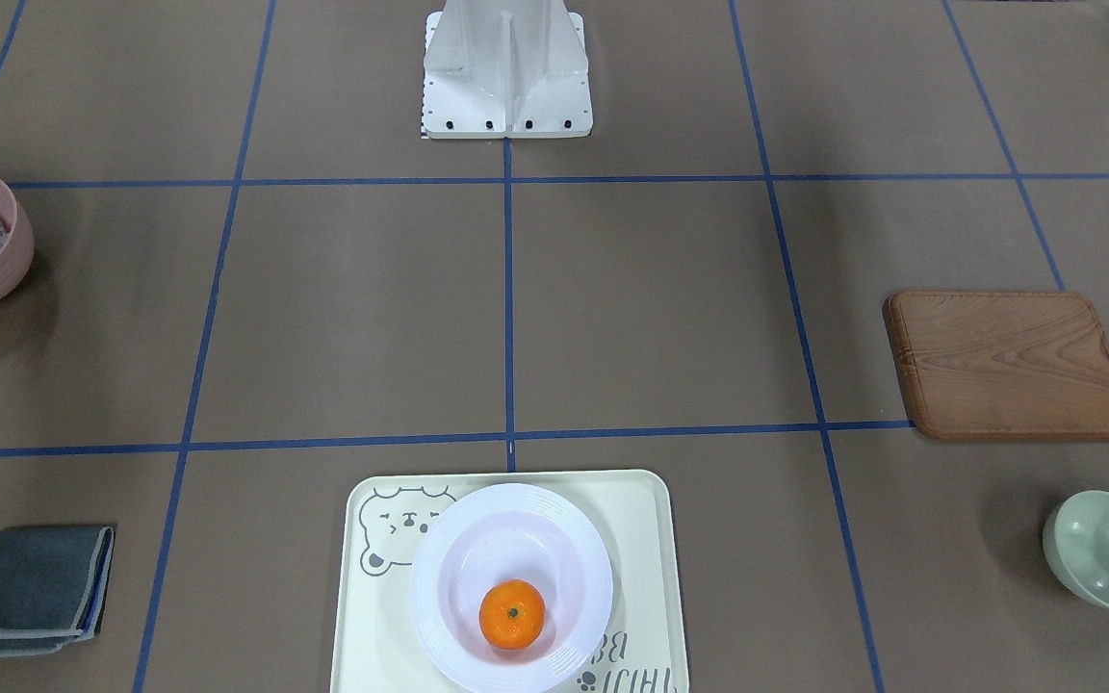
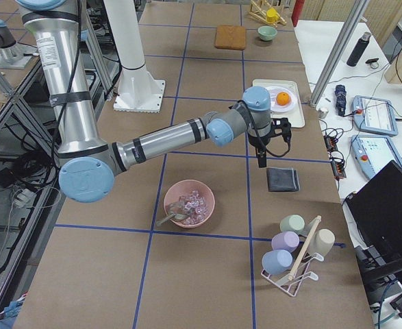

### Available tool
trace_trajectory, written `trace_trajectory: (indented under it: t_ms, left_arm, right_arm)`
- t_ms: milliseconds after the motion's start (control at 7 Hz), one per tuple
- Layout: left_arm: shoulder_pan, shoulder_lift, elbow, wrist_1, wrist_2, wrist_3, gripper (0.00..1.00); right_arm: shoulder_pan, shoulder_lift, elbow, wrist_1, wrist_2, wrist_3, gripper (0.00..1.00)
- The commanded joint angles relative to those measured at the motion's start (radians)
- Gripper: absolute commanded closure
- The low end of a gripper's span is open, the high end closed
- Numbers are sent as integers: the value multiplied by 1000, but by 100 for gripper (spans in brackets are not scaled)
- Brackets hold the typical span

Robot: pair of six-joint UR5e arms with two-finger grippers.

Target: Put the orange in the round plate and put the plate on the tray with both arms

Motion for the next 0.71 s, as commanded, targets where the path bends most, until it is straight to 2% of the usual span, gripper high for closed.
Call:
trace_trajectory:
  t_ms: [0,143,286,571]
  left_arm:
    - [3,1,-4,3,3,7,1]
    - [4,2,-4,1,3,7,1]
    - [4,4,-4,0,3,9,1]
    - [4,10,-5,-5,-3,10,1]
  right_arm:
    - [155,-102,-46,-110,0,-353,0]
    - [222,-108,-40,-217,-2,-481,0]
    - [249,-125,-42,-255,-12,-616,0]
    - [258,-138,-29,-335,-12,-692,0]
